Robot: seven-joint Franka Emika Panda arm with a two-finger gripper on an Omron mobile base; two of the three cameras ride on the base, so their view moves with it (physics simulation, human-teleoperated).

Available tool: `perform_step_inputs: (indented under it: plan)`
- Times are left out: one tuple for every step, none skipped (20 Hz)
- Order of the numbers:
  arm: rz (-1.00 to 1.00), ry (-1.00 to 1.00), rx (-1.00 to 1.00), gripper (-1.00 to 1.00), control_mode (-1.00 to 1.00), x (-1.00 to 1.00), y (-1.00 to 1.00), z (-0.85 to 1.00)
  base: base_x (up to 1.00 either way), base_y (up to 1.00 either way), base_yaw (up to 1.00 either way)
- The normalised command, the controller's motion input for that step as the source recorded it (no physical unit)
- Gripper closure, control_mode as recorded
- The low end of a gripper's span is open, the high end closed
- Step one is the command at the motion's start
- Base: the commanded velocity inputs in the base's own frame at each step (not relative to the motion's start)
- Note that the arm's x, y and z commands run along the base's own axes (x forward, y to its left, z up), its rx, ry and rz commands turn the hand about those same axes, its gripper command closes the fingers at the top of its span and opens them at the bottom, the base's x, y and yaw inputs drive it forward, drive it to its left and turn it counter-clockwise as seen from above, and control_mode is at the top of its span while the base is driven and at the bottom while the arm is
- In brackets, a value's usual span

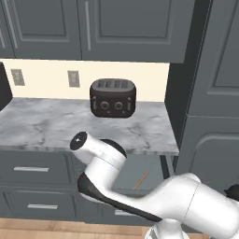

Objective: Take a straw from the drawer in front and place it inside the glass cup on the dining counter.

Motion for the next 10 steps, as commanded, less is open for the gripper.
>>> perform_step_inputs:
  plan:
    - [-0.18, 0.00, 0.00, -1.00, -1.00, 0.98, -0.16, 0.31, 0.00, 0.00, 0.00]
    - [-0.20, 0.00, 0.00, -1.00, -1.00, 0.97, -0.22, 0.20, 0.00, 0.00, 0.00]
    - [-0.29, 0.00, 0.00, -1.00, -1.00, 0.90, -0.32, 0.01, 0.00, 0.00, 0.00]
    - [-0.35, 0.00, 0.00, -1.00, -1.00, 0.76, -0.34, 0.00, 0.00, 0.00, 0.00]
    - [-0.41, 0.00, 0.00, -1.00, -1.00, 0.68, -0.34, 0.00, 0.00, 0.00, 0.00]
    - [-0.45, 0.00, 0.00, -1.00, -1.00, 0.60, -0.33, 0.00, 0.00, 0.00, 0.00]
    - [-0.47, 0.00, 0.00, -1.00, -1.00, 0.59, -0.36, -0.05, 0.00, 0.00, 0.00]
    - [-0.51, 0.00, 0.00, -1.00, -1.00, 0.55, -0.44, -0.07, 0.00, 0.00, 0.00]
    - [-0.53, 0.00, 0.00, -1.00, -1.00, 0.51, -0.51, -0.04, 0.00, 0.00, 0.00]
    - [-0.54, 0.00, 0.00, -1.00, -1.00, 0.50, -0.49, -0.04, 0.00, 0.00, 0.00]
